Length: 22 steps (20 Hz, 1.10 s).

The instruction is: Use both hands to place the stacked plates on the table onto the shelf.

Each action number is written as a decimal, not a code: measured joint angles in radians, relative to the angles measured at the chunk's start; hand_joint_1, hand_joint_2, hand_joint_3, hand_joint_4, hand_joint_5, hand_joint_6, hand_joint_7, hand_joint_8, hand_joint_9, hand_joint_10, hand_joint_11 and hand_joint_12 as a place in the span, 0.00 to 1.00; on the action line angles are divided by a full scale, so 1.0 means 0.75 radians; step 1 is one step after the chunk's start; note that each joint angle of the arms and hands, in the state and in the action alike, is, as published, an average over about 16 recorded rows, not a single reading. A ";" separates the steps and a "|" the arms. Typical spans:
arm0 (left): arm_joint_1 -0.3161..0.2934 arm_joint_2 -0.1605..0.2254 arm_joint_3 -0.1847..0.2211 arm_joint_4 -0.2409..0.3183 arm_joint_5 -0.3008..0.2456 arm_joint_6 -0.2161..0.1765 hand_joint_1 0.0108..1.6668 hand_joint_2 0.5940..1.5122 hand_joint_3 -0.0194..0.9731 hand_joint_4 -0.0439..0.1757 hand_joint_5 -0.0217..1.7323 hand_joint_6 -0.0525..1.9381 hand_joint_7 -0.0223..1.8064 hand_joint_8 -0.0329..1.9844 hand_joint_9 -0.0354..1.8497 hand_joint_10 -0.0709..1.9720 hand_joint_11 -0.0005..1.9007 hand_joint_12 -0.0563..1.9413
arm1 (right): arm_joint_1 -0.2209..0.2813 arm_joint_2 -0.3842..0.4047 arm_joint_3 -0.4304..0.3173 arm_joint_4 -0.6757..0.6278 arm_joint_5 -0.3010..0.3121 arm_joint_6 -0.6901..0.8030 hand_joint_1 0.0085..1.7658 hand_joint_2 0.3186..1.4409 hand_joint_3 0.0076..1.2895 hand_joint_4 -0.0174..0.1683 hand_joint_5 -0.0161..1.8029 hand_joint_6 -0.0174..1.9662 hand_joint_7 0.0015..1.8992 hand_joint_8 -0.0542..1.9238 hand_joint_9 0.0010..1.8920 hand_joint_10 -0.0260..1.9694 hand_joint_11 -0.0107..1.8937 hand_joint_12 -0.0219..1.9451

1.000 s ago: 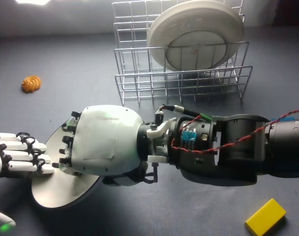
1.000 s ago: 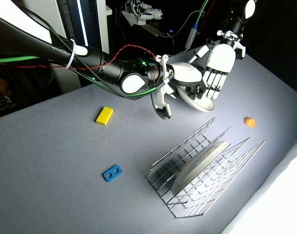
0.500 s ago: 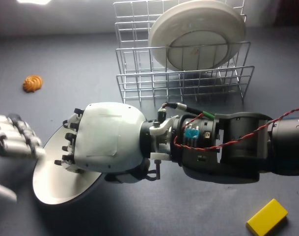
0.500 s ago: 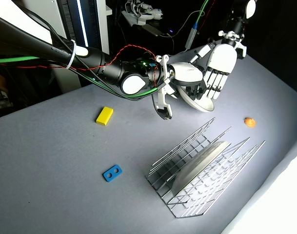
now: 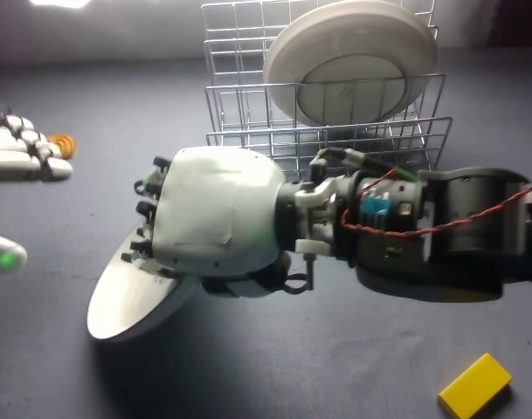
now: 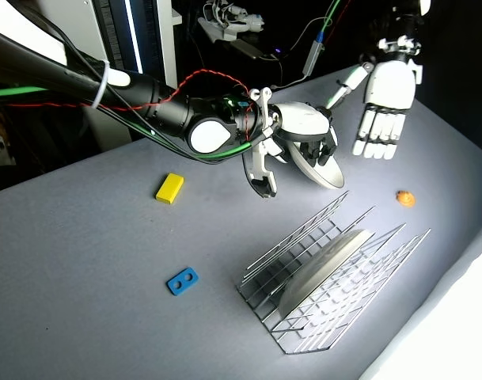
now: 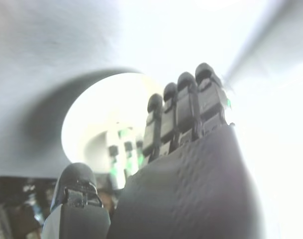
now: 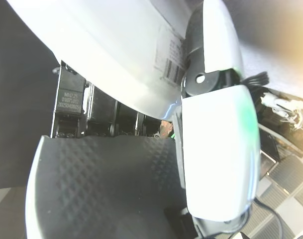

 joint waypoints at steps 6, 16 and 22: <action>-0.105 0.007 0.036 0.002 -0.002 0.000 0.00 0.59 0.02 0.22 0.11 0.03 0.08 0.02 0.07 0.04 0.01 0.09 | 0.051 0.147 -0.122 -0.005 -0.018 0.000 0.68 0.58 0.00 0.20 0.54 0.42 0.58 0.41 0.67 0.02 0.41 0.49; -0.192 0.010 0.088 0.031 0.006 0.000 0.00 0.59 0.02 0.23 0.11 0.03 0.07 0.02 0.07 0.04 0.01 0.10 | 0.182 0.422 -0.291 -0.018 -0.069 0.174 0.68 0.58 0.00 0.20 0.56 0.46 0.59 0.42 0.66 0.02 0.42 0.50; -0.229 0.012 0.122 0.089 -0.043 0.000 0.00 0.59 0.02 0.23 0.10 0.03 0.07 0.02 0.07 0.04 0.01 0.10 | 0.320 0.544 -0.319 -0.024 -0.170 0.460 0.68 0.58 0.00 0.20 0.56 0.46 0.59 0.41 0.67 0.02 0.42 0.50</action>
